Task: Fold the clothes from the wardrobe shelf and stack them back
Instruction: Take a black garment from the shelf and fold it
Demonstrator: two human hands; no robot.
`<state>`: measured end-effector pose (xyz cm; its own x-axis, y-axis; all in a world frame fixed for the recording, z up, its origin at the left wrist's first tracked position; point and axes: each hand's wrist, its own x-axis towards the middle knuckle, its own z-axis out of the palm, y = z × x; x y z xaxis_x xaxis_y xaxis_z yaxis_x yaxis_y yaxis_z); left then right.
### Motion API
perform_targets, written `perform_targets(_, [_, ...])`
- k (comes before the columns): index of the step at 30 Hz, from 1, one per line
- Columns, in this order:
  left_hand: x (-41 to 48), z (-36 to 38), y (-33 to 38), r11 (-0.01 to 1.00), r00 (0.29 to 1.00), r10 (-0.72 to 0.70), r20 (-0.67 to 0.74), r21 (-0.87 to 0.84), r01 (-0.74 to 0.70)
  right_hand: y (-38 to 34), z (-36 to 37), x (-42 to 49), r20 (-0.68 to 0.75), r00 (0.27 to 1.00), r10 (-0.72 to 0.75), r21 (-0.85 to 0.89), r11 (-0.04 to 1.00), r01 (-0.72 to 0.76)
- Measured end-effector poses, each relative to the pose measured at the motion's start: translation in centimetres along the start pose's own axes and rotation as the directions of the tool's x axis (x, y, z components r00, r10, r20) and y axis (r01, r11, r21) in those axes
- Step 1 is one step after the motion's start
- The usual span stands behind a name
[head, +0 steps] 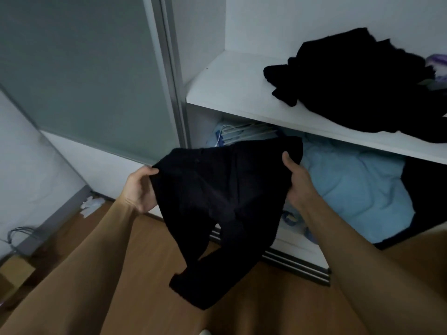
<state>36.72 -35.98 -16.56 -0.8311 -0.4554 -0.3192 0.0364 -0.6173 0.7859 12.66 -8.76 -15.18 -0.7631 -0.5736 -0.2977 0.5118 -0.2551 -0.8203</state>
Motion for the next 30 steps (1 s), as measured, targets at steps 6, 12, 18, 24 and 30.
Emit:
perform_targets(6, [2.1, 2.0, 0.2, 0.968, 0.994, -0.07, -0.078, 0.234, 0.087, -5.0, 0.7, -0.9, 0.071, 0.981, -0.18, -0.219, 0.957, 0.192])
perform_targets(12, [4.1, 5.5, 0.5, 0.915, 0.93, 0.147, -0.336, 0.403, 0.0, -7.5, -1.4, -2.1, 0.177, 0.969, -0.172, -0.202, 0.957, 0.206])
perform_targets(18, [5.6, 6.0, 1.2, 0.969, 0.85, 0.194, -0.489, 0.228, -0.09, -10.0, -2.8, -3.6, 0.295, 0.939, -0.176, -0.21, 0.947, 0.243])
perform_targets(24, [6.7, 8.2, 2.0, 0.97, 0.886, 0.141, -0.442, 0.24, -0.034, -11.5, -0.4, -5.6, 0.568, 0.809, -0.15, -0.366, 0.834, 0.412])
perform_targets(30, [6.3, 16.0, 0.2, 0.943, 0.996, -0.057, 0.062, 0.331, 0.033, -11.3, 1.9, -6.4, 0.674, 0.713, -0.193, -0.52, 0.561, 0.644])
